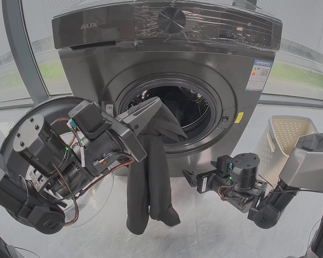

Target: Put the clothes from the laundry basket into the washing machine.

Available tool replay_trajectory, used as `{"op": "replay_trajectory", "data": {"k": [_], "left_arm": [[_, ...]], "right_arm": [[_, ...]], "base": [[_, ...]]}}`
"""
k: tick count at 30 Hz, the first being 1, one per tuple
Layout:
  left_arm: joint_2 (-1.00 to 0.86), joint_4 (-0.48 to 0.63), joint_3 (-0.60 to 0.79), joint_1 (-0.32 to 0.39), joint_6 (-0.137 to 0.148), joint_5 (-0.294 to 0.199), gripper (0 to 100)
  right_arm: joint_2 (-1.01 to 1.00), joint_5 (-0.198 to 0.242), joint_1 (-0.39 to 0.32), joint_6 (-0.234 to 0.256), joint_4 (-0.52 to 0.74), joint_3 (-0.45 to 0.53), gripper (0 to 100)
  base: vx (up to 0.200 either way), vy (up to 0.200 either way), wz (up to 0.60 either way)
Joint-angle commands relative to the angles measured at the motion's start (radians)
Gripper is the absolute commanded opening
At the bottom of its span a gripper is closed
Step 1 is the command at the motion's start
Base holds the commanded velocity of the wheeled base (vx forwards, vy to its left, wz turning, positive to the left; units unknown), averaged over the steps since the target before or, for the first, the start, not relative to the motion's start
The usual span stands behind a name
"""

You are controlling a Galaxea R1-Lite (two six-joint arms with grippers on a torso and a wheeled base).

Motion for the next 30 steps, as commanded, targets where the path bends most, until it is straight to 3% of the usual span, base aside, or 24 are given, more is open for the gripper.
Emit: {"op": "replay_trajectory", "data": {"k": [1,6,15,20,30], "left_arm": [[-0.002,-0.004,0.002,-0.002,-0.001,-0.001,0],[-0.002,-0.004,0.002,-0.002,-0.001,-0.001,0],[-0.002,-0.004,0.0,-0.002,-0.001,-0.001,0],[0.007,-0.004,-0.008,0.001,-0.001,0.001,0],[0.019,-0.004,-0.023,0.029,-0.001,0.002,0]], "right_arm": [[0.056,0.018,-0.044,-0.017,0.001,-0.052,100],[0.125,0.026,-0.07,-0.03,-0.013,-0.103,100],[0.182,0.028,-0.021,-0.032,-0.03,-0.17,100],[0.191,0.031,0.011,-0.03,-0.05,-0.15,100],[0.173,0.078,0.065,-0.03,-0.093,-0.06,100]], "base": [[0.0,0.0,0.0],[0.0,0.0,0.0],[0.0,0.0,0.0],[0.0,0.0,0.0],[0.0,0.0,0.0]]}}
